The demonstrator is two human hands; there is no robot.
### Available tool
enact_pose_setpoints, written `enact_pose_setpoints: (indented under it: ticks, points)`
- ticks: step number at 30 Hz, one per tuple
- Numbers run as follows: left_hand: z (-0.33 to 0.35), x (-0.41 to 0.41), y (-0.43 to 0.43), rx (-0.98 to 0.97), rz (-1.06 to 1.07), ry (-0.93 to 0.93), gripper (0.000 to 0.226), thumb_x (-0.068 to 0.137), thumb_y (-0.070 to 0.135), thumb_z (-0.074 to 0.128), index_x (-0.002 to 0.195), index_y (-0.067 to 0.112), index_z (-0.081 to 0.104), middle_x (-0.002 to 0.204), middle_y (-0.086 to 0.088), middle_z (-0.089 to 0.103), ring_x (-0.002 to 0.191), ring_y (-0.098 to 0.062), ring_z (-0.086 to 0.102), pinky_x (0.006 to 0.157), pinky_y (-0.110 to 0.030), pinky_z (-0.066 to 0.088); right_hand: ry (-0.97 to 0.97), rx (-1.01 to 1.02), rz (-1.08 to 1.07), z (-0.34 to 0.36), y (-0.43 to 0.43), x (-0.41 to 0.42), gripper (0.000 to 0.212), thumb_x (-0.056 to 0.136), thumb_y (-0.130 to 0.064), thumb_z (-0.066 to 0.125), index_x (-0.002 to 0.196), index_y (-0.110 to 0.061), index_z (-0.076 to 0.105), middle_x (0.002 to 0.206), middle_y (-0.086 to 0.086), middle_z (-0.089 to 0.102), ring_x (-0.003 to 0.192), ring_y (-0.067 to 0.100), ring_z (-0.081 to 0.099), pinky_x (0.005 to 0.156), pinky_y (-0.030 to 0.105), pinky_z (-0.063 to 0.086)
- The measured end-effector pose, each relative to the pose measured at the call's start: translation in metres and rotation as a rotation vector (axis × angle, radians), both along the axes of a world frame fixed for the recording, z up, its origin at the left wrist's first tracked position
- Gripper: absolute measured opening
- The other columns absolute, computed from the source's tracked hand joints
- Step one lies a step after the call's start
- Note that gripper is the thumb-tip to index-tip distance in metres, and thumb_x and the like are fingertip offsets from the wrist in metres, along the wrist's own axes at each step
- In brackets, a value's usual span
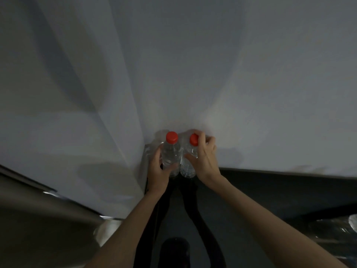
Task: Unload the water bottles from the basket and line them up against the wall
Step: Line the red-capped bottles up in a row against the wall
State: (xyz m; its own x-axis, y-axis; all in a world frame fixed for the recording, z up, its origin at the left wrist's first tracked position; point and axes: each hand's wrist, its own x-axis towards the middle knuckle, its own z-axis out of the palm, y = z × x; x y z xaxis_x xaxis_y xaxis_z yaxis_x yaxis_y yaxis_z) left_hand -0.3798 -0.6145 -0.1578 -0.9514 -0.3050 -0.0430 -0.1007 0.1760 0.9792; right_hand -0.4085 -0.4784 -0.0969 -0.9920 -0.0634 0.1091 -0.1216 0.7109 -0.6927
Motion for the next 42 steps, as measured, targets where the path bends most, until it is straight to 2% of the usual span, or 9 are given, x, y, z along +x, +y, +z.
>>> enact_pose_setpoints:
  ticks: [5, 10, 14, 16, 21, 24, 32, 36, 42]
  points:
    - [-0.003, -0.002, -0.011, -0.05, -0.08, -0.007, 0.08, 0.075, 0.01, 0.08, 0.145, 0.016, 0.041, 0.135, -0.002, 0.058, 0.122, -0.019, 0.058, 0.103, -0.042, 0.048, 0.019, -0.027, -0.059, -0.003, -0.006, 0.004, 0.071, 0.08, -0.016, 0.074, 0.136, -0.026, 0.031, 0.13, 0.014, 0.031, 0.114, 0.028, 0.038, 0.086, 0.029, 0.041]
    - [0.011, 0.004, -0.004, -0.182, -0.045, 0.052, 0.063, 0.078, 0.014, 0.079, 0.125, 0.041, 0.048, 0.116, 0.012, 0.063, 0.107, -0.008, 0.062, 0.088, -0.015, 0.048, -0.01, -0.03, 0.005, 0.002, 0.001, 0.01, 0.079, 0.08, -0.021, 0.075, 0.141, -0.028, 0.027, 0.13, 0.014, 0.031, 0.115, 0.028, 0.039, 0.094, 0.039, 0.046]
    - [0.034, 0.015, -0.001, -0.249, -0.057, 0.031, 0.077, 0.081, 0.011, 0.076, 0.146, 0.014, 0.034, 0.133, 0.011, 0.042, 0.122, -0.005, 0.043, 0.088, 0.004, 0.031, -0.053, -0.048, 0.085, 0.019, 0.011, 0.018, 0.081, 0.083, -0.013, 0.069, 0.144, -0.032, 0.019, 0.133, 0.012, 0.033, 0.118, 0.03, 0.039, 0.1, 0.048, 0.044]
    - [0.051, 0.028, -0.001, -0.294, -0.092, 0.02, 0.084, 0.085, 0.019, 0.073, 0.151, 0.015, 0.021, 0.134, 0.014, 0.032, 0.123, 0.002, 0.031, 0.086, 0.01, 0.021, -0.02, -0.022, 0.108, 0.033, 0.018, 0.025, 0.084, 0.084, -0.014, 0.069, 0.145, -0.032, 0.015, 0.136, 0.011, 0.034, 0.12, 0.029, 0.04, 0.1, 0.046, 0.045]
    - [0.1, 0.068, 0.002, -0.447, -0.206, 0.109, 0.084, 0.089, 0.034, 0.066, 0.155, 0.023, 0.014, 0.157, 0.001, 0.027, 0.143, -0.012, 0.026, 0.115, -0.033, 0.031, 0.099, 0.026, 0.121, 0.084, 0.05, 0.068, 0.08, 0.087, -0.019, 0.067, 0.146, -0.037, 0.016, 0.137, 0.013, 0.037, 0.123, 0.026, 0.046, 0.099, 0.041, 0.047]
    - [0.136, 0.093, 0.015, -0.512, -0.222, 0.171, 0.078, 0.09, 0.038, 0.064, 0.153, 0.022, 0.02, 0.157, 0.0, 0.028, 0.144, -0.015, 0.027, 0.116, -0.038, 0.032, 0.181, 0.109, 0.128, 0.115, 0.079, 0.104, 0.071, 0.089, -0.021, 0.065, 0.145, -0.035, 0.023, 0.139, 0.01, 0.041, 0.119, 0.022, 0.049, 0.092, 0.033, 0.047]
    - [0.201, 0.161, 0.079, -0.552, -0.342, 0.326, 0.072, 0.093, 0.034, 0.06, 0.153, 0.025, 0.021, 0.158, -0.001, 0.026, 0.145, -0.016, 0.024, 0.118, -0.038, 0.027, 0.235, 0.161, 0.058, 0.157, 0.166, 0.195, 0.055, 0.092, -0.027, 0.062, 0.14, -0.033, 0.038, 0.133, -0.005, 0.046, 0.114, 0.007, 0.047, 0.094, 0.026, 0.045]
    - [0.216, 0.192, 0.118, -0.546, -0.39, 0.37, 0.067, 0.094, 0.032, 0.059, 0.152, 0.023, 0.025, 0.157, 0.003, 0.029, 0.144, -0.009, 0.024, 0.111, -0.02, 0.02, 0.21, 0.148, 0.018, 0.162, 0.21, 0.23, 0.051, 0.091, -0.027, 0.062, 0.138, -0.031, 0.042, 0.132, -0.004, 0.048, 0.111, 0.013, 0.053, 0.091, 0.029, 0.048]
    - [0.224, 0.248, 0.19, -0.556, -0.474, 0.395, 0.062, 0.095, 0.033, 0.058, 0.15, 0.022, 0.031, 0.153, 0.004, 0.036, 0.139, -0.006, 0.03, 0.106, -0.015, 0.022, 0.171, 0.083, 0.002, 0.161, 0.277, 0.289, 0.044, 0.09, -0.025, 0.063, 0.132, -0.029, 0.049, 0.125, -0.007, 0.05, 0.106, 0.016, 0.056, 0.091, 0.034, 0.051]
